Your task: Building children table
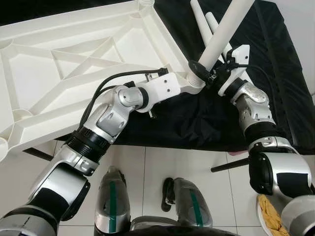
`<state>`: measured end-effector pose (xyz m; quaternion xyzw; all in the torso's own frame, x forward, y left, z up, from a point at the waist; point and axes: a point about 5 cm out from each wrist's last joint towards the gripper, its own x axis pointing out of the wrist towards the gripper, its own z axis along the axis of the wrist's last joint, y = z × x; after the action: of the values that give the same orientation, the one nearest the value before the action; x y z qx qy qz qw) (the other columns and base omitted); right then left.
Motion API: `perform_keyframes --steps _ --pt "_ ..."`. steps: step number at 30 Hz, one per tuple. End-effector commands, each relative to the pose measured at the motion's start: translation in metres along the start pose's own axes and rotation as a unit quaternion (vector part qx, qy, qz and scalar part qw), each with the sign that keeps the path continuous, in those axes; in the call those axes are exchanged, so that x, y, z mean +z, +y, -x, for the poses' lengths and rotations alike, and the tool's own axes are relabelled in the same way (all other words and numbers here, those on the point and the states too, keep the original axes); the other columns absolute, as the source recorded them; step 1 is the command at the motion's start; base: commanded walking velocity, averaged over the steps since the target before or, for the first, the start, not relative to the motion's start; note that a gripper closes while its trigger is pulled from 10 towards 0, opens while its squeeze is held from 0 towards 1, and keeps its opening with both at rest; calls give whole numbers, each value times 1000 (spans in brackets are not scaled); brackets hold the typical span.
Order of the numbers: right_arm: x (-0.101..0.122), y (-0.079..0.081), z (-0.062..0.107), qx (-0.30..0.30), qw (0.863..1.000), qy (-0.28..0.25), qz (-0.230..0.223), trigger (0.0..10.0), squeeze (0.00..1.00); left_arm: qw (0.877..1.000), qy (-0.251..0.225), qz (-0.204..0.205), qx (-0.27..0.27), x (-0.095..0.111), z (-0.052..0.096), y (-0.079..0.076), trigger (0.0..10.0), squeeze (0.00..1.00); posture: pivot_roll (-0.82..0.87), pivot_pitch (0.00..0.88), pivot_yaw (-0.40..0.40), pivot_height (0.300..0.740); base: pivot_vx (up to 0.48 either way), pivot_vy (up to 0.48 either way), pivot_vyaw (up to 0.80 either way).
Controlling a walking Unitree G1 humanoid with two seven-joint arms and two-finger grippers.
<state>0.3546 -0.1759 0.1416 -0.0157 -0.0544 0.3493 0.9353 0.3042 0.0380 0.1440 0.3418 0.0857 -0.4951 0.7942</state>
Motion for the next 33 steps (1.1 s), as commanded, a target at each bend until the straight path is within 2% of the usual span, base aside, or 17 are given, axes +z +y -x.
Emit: perform_keyframes --steps 1,5,8,15,19,26,31,32,33 --pt "-2 -3 4 -8 1000 2 -9 10000 0 1000 3 -7 -7 1 -2 -2 10000 0 62 44 -44 740 0 0 0" --pt "-3 1 1 -9 1000 -4 -20 10000 0 1000 3 -7 -8 1 -1 -3 10000 0 63 48 -47 740 0 0 0" --pt "-3 12 -4 -18 999 -21 -34 10000 0 1000 3 -6 -9 1 -1 -4 10000 0 63 51 -51 740 0 0 0" --pt "-3 20 -9 -40 999 -23 -28 10000 0 1000 2 -5 -9 1 -2 -4 10000 0 59 56 -55 740 0 0 0" --pt "-3 31 -17 -97 995 -24 -19 10000 0 1000 0 -4 -12 2 -2 -7 10000 0 59 65 -58 740 0 0 0" --pt "4 48 -20 -149 987 -51 -22 10000 0 1000 2 -3 -16 0 -1 -9 10000 0 61 68 -58 740 0 0 0" --pt "9 62 -21 -222 972 -63 -37 10000 0 1000 3 -4 -17 0 -1 -10 10000 0 60 63 -60 740 0 0 0" --pt "9 64 -21 -250 965 -65 -41 10000 0 1000 3 -4 -18 0 -2 -10 10000 0 58 59 -60 740 0 0 0" --pt "9 64 -21 -250 965 -65 -41 10000 0 1000 3 -4 -18 0 -2 -10 10000 0 58 59 -60 740 0 0 0"
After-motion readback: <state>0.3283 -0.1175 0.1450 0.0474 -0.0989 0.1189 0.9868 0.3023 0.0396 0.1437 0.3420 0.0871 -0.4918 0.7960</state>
